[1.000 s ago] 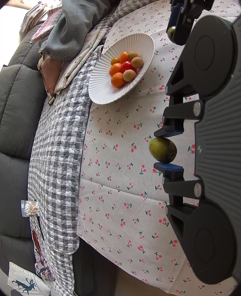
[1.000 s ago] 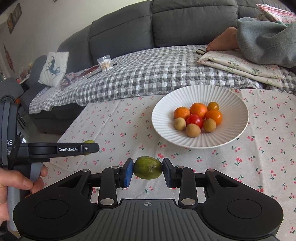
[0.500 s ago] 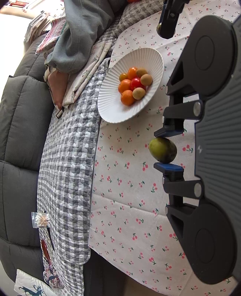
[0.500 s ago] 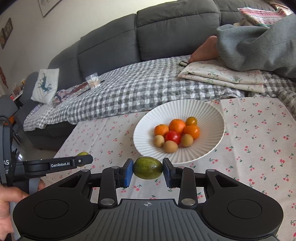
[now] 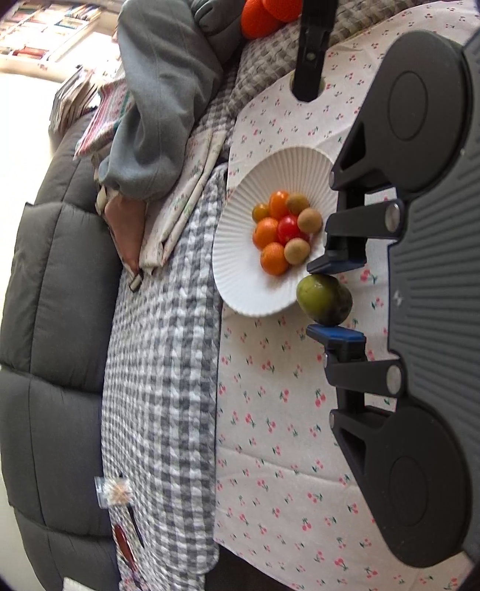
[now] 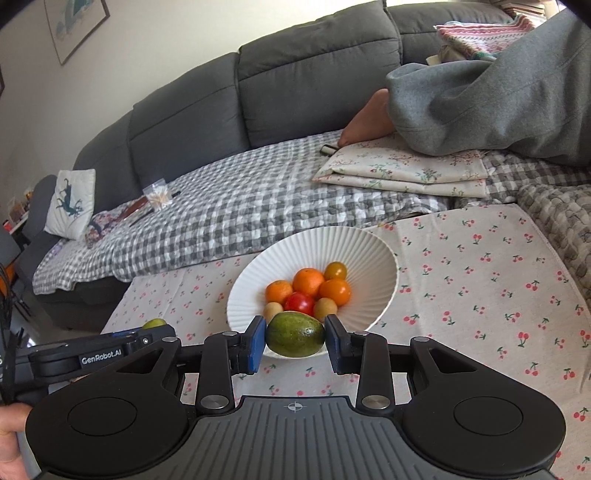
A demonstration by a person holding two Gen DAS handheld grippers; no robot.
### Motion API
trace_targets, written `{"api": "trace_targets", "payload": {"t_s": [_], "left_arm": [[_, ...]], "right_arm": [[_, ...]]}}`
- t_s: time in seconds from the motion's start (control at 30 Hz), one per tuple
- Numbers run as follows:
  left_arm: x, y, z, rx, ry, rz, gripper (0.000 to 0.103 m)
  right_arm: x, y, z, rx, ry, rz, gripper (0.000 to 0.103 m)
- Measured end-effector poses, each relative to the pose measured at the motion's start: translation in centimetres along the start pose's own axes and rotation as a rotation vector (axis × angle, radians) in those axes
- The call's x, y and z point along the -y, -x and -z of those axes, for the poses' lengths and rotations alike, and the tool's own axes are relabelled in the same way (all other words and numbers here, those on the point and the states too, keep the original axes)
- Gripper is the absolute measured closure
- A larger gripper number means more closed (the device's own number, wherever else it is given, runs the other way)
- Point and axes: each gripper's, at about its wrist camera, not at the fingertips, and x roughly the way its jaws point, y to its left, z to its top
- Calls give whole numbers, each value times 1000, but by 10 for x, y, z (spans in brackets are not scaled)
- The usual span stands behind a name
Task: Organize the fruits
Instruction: 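Carry both green fruits to the white bowl with both tools, then open both tools to release the green fruits into the bowl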
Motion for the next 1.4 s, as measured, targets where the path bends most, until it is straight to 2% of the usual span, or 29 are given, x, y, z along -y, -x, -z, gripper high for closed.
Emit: {"api": "trace_targets", "payload": {"t_s": [0.23,0.53,0.7,0.93,1.2,1.4], "left_arm": [[29,-13,2,5,-84,48,76],[50,-40,-2,17,-185,46,76],[38,-62,-21,21,-129,35,76],[34,-99,-46,28,-71,16,76],[37,-130,-47,7,-63,14,76],[38,-140,-43,-17,-71,27,75]], "right_arm": [[24,-5,-5,0,-65,26,70],[53,-23,-15,8,-112,74,70],[59,-39,-20,5,-107,86,70],[46,-67,-28,5,-33,81,70],[18,-96,-16,-41,139,114,70],[13,-106,-13,-54,176,125,70]]}}
